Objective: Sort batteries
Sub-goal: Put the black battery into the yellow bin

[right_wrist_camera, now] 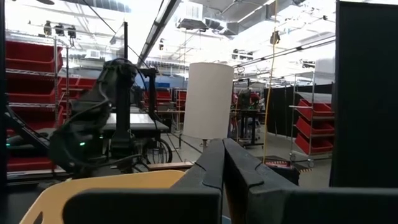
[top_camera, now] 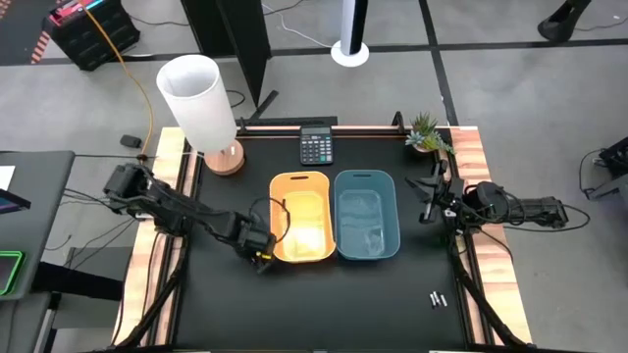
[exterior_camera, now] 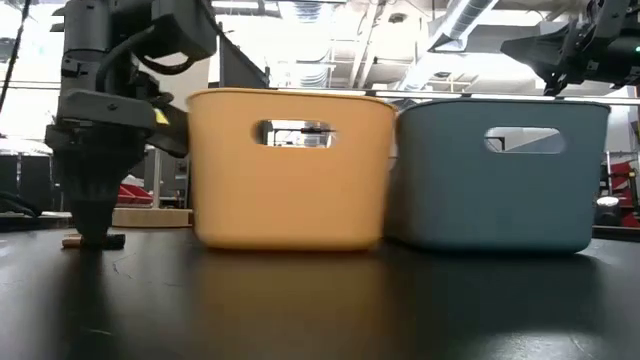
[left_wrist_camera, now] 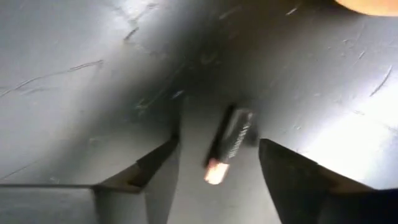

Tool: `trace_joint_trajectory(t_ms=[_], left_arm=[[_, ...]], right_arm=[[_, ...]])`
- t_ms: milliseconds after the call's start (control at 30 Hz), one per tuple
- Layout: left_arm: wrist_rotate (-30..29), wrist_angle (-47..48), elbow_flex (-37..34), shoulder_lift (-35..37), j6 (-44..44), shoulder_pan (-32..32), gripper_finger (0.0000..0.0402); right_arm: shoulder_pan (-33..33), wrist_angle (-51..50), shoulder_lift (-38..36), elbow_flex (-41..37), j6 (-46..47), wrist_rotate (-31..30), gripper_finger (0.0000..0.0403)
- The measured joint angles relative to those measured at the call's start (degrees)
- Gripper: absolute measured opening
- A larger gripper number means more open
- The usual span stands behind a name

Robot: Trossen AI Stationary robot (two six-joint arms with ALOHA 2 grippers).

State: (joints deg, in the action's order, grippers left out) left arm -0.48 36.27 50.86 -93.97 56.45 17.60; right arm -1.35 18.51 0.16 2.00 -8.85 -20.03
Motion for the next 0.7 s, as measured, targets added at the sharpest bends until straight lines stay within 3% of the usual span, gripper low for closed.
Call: trace_joint_trajectory(t_ms=[133, 267, 700], left_arm=[[-0.6, 5.7, 4.7, -5.4, -1.5, 0.6, 0.0243], [0.6, 7.7, 5.5, -8.3, -4.8, 0.8, 0.0227], [0.4, 9.3, 5.4, -8.6, -8.1, 0.1, 0.0065]], right_arm=[[0.0, 0.1, 0.1, 0.0, 0.1, 0.0, 0.0024], [0.0, 0.2, 0.1, 0.0, 0.2, 0.0, 0.0024], [0.0, 0.3, 0.1, 0.0, 0.3, 0.0, 0.0024]])
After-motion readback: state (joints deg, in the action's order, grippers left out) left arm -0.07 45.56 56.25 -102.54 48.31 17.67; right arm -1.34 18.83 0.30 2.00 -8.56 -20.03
